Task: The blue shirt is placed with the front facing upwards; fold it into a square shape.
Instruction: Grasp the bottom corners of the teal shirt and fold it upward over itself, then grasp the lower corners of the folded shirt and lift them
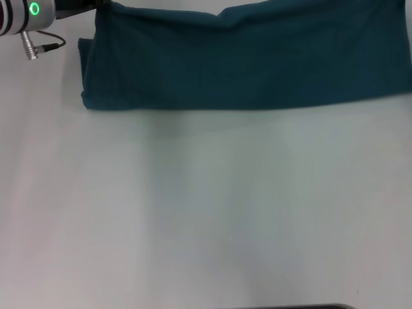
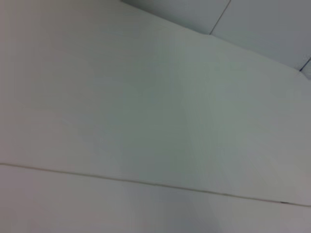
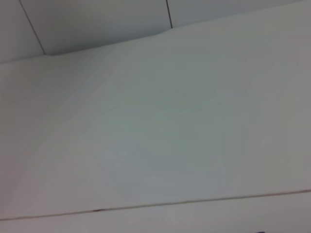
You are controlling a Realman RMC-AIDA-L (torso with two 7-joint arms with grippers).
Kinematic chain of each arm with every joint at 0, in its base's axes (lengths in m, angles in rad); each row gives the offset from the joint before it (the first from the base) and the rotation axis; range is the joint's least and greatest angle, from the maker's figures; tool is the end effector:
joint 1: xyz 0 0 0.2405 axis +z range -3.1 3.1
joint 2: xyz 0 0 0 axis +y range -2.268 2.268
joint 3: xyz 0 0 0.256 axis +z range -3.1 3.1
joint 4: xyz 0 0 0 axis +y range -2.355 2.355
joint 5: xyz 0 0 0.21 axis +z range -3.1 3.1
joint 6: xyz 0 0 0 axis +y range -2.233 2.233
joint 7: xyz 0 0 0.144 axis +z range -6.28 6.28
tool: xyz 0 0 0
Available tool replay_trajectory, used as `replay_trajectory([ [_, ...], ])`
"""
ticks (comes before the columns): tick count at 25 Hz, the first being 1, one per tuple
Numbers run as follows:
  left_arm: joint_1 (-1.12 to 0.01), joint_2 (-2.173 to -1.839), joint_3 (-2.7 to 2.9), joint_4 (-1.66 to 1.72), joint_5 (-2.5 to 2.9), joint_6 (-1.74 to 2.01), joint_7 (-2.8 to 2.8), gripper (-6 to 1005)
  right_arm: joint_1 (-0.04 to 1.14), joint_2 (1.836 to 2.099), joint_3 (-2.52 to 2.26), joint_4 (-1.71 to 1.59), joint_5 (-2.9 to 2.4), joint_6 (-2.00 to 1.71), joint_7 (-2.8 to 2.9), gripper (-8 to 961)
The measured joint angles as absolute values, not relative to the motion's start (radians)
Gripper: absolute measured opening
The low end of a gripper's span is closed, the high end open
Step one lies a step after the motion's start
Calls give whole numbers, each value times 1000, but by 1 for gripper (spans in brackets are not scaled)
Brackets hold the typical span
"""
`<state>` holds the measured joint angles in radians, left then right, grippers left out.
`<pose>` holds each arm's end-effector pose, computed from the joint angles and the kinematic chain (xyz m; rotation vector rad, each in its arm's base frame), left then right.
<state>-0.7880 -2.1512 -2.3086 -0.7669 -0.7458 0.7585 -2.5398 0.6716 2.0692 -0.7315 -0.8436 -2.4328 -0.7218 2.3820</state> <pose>-0.2192 0.4584 0.0000 -1.9288 -1.3865 -0.4473 0.2884 0.4499 0.0788 -1.7611 1.2131 0.3430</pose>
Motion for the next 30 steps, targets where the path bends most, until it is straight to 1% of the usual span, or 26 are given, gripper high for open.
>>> replay_trajectory([
  [6, -796, -2151, -2309, -759, -742, 752, -2539, 28, 670, 2069, -727, -844, -2433, -721, 2379, 20],
  [8, -796, -2145, -2309, -758, -743, 763, -2539, 28, 670, 2067, -730, -840, -2433, -724, 2377, 20],
  [10, -797, -2133, -2310, -754, -743, 787, -2540, 28, 670, 2061, -732, -831, -2433, -734, 2380, 20],
  [12, -797, -2129, -2310, -753, -741, 794, -2540, 28, 670, 2054, -728, -820, -2434, -742, 2385, 20],
  [13, -796, -2128, -2310, -753, -741, 795, -2540, 28, 669, 2050, -726, -814, -2435, -743, 2386, 51],
  [17, -794, -2128, -2308, -754, -737, 790, -2540, 155, 669, 2040, -725, -792, -2436, -736, 2386, 174],
  [26, -756, -2137, -2315, -802, -741, 795, -2548, 449, 673, 1988, -714, -788, -2432, -781, 2400, 445],
  [27, -751, -2138, -2316, -807, -742, 800, -2549, 481, 675, 1984, -713, -789, -2432, -799, 2400, 496],
  [30, -731, -2141, -2318, -839, -756, 828, -2546, 630, 677, 1968, -702, -795, -2416, -902, 2387, 650],
])
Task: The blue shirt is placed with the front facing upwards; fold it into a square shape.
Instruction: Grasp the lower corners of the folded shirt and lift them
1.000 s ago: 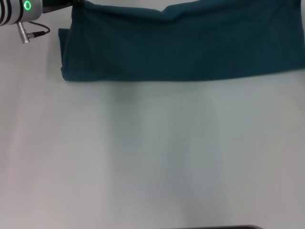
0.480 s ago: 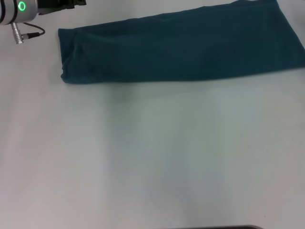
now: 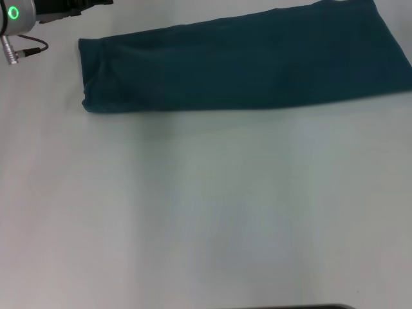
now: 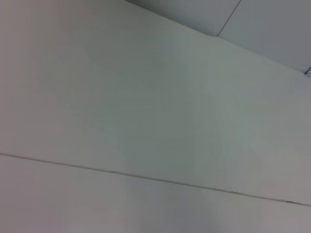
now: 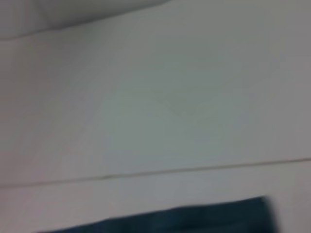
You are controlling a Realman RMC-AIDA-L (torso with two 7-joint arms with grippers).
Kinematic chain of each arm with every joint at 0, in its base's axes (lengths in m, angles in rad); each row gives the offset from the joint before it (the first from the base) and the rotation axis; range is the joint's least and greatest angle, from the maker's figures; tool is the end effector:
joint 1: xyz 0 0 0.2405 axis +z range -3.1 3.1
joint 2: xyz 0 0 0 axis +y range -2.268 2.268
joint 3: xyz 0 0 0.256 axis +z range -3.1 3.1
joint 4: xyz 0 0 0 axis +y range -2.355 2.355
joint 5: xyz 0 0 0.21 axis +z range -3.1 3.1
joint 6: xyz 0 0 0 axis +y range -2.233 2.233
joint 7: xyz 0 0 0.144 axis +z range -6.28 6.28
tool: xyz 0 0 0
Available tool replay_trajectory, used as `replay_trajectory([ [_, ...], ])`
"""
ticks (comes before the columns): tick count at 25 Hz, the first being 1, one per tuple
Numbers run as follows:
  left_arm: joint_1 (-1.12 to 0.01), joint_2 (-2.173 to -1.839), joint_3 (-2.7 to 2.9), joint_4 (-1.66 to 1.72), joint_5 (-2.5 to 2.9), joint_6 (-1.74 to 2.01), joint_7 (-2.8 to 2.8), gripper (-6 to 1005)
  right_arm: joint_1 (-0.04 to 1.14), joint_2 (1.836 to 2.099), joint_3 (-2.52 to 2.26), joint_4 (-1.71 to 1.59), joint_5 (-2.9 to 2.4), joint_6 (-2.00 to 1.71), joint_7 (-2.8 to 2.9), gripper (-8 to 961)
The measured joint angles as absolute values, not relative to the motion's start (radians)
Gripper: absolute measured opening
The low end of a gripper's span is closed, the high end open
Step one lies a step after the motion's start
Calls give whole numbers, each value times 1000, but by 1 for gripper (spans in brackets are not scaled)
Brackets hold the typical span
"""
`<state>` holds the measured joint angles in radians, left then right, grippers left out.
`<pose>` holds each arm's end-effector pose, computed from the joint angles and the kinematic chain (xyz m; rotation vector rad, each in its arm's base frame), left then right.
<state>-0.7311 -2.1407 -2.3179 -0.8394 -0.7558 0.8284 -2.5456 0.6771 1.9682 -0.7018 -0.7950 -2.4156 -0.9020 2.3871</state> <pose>-0.2322 0.4493 0.0170 -1.9147 -1.4069 -0.4558 0.3005 0.4431 0.1011 -1.8399 1.3033 0.3065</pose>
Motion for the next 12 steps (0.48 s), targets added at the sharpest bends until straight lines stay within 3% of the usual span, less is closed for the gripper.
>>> replay_trajectory([
  [3, -674, -2143, -2320, -921, -846, 933, -2506, 748, 651, 1954, -663, -814, -2300, -1076, 2286, 774],
  [7, -578, -2124, -2330, -992, -1080, 1141, -2383, 825, 548, 1966, -578, -852, -2012, -1322, 2029, 920],
  [12, -502, -2078, -2438, -935, -1220, 1403, -2280, 921, 411, 1995, -557, -842, -1820, -1486, 1859, 927],
])
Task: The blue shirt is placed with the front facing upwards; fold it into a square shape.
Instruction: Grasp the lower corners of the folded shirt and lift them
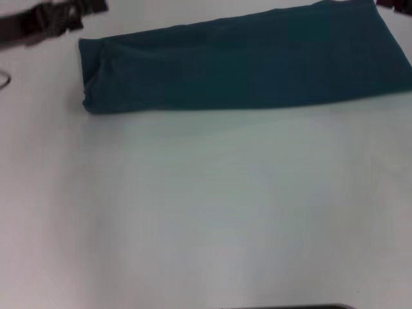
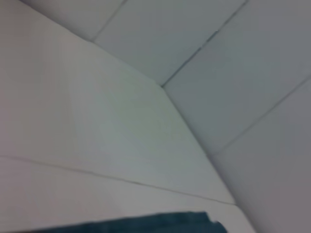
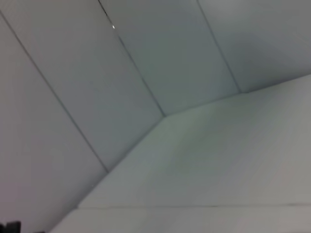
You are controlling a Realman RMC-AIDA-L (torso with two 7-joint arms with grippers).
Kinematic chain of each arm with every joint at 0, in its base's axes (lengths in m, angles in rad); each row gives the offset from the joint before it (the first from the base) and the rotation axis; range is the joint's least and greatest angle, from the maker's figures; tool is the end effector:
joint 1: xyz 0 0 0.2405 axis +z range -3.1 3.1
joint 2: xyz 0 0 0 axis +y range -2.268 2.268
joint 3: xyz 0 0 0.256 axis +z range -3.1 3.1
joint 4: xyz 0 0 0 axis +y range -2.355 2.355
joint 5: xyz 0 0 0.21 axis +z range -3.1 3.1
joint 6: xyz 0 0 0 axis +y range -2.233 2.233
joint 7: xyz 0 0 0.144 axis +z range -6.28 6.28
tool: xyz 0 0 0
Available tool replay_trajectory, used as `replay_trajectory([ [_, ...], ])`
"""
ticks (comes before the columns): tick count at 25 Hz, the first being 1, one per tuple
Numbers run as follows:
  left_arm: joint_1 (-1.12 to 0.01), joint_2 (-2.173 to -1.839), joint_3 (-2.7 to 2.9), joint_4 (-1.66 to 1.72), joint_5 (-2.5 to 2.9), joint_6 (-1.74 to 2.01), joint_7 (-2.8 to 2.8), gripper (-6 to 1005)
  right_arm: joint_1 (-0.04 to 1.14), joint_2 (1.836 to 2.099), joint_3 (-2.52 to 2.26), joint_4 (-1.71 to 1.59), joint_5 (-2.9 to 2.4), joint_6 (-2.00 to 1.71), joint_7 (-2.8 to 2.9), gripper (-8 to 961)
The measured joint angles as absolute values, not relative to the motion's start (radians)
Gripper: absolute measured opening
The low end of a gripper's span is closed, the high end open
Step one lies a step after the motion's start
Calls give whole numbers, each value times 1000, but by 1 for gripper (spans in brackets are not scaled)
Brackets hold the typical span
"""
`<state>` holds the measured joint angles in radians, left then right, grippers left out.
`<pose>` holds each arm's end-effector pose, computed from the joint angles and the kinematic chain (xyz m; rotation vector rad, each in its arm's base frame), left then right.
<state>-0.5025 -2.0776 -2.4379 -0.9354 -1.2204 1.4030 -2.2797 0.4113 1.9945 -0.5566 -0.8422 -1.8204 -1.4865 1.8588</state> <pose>-0.2490 0.3706 0.0606 -2.2085 -1.4842 -0.8901 0.3001 0.3416 0.1066 -2.1957 1.0957 0.9041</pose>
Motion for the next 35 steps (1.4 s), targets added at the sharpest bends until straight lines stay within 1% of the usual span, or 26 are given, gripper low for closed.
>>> replay_trajectory([
  [1, -492, -2075, -2462, -909, -1222, 1429, -2259, 940, 391, 2003, -555, -837, -1806, -1502, 1848, 926],
  [3, -479, -2072, -2492, -855, -1224, 1450, -2228, 946, 365, 2019, -552, -830, -1791, -1525, 1832, 925],
  [5, -471, -2074, -2506, -784, -1233, 1440, -2205, 931, 350, 2034, -546, -820, -1786, -1543, 1822, 924],
  [8, -483, -2090, -2510, -709, -1248, 1427, -2191, 909, 346, 2043, -542, -808, -1784, -1548, 1819, 922],
  [12, -522, -2125, -2501, -676, -1246, 1427, -2201, 901, 363, 2037, -542, -783, -1784, -1546, 1820, 919],
  [16, -563, -2136, -2490, -614, -1242, 1364, -2211, 900, 375, 2032, -541, -761, -1787, -1539, 1822, 917],
  [23, -589, -2130, -2417, -528, -1225, 1165, -2212, 900, 365, 2032, -522, -748, -1785, -1534, 1820, 912],
  [31, -579, -2125, -2413, -524, -1166, 1088, -2248, 899, 365, 2032, -506, -729, -1786, -1534, 1820, 907],
  [35, -573, -2116, -2417, -522, -1141, 1076, -2254, 899, 366, 2032, -506, -729, -1787, -1534, 1822, 904],
])
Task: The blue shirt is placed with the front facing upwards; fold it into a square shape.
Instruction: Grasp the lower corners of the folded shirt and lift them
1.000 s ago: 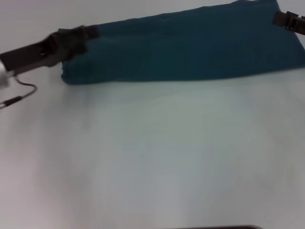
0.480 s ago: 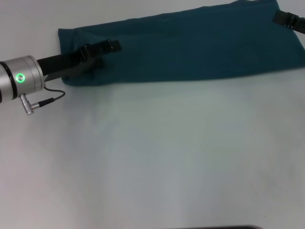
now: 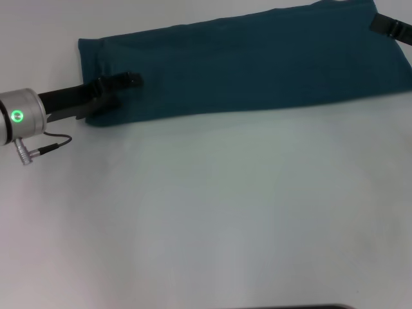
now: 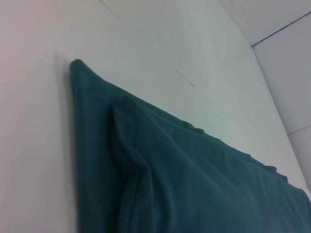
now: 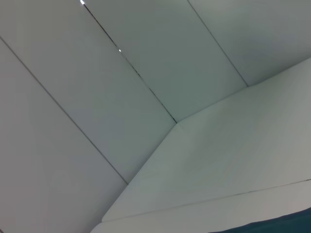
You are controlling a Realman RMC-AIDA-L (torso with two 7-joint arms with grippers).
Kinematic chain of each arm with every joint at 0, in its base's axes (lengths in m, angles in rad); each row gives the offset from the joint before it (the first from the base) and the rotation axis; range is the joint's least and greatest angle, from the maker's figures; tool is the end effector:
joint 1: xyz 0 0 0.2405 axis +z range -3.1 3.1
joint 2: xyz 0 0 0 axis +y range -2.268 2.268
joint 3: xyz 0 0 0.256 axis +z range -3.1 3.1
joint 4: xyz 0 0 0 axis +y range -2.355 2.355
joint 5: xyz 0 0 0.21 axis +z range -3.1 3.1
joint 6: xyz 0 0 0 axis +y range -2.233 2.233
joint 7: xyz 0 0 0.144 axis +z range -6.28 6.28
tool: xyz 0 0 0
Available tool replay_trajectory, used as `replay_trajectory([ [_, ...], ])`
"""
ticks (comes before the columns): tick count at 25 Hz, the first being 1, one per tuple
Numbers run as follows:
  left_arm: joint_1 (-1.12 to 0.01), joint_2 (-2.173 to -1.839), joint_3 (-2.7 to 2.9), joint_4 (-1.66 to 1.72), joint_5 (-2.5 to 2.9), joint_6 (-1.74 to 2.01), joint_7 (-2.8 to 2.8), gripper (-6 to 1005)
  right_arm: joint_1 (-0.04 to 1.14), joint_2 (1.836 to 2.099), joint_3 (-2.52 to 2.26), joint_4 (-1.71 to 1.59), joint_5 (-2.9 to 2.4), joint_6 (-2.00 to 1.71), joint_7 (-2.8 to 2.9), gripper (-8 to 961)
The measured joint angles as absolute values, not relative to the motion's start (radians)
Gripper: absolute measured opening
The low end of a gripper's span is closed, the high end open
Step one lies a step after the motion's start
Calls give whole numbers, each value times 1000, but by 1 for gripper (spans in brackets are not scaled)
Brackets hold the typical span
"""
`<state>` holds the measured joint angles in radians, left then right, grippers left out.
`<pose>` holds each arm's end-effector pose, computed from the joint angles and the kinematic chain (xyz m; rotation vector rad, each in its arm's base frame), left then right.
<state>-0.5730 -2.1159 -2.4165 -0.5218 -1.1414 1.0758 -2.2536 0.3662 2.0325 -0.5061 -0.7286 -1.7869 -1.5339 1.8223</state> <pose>-0.2931 0.3652 -0.0368 -1.9679 -1.8536 -0.7168 0.3160 0.3153 0.0790 -2.1362 1.2331 1.0482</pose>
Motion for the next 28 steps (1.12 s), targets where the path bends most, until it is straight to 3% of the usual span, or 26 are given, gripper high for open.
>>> replay_trajectory([
  [10, -487, -2076, -2428, -585, -1156, 1170, -2259, 899, 367, 2029, -506, -729, -1784, -1540, 1830, 897],
  [15, -429, -2075, -2462, -723, -1192, 1369, -2232, 892, 376, 2023, -508, -729, -1787, -1542, 1833, 894],
  [19, -433, -2046, -2475, -766, -1184, 1512, -2253, 886, 385, 2006, -519, -738, -1839, -1535, 1859, 892],
  [22, -461, -2029, -2454, -756, -1095, 1466, -2290, 882, 394, 1978, -517, -741, -1910, -1528, 1878, 890],
  [28, -511, -2037, -2453, -702, -989, 1308, -2307, 874, 401, 1952, -507, -741, -1968, -1525, 1902, 886],
])
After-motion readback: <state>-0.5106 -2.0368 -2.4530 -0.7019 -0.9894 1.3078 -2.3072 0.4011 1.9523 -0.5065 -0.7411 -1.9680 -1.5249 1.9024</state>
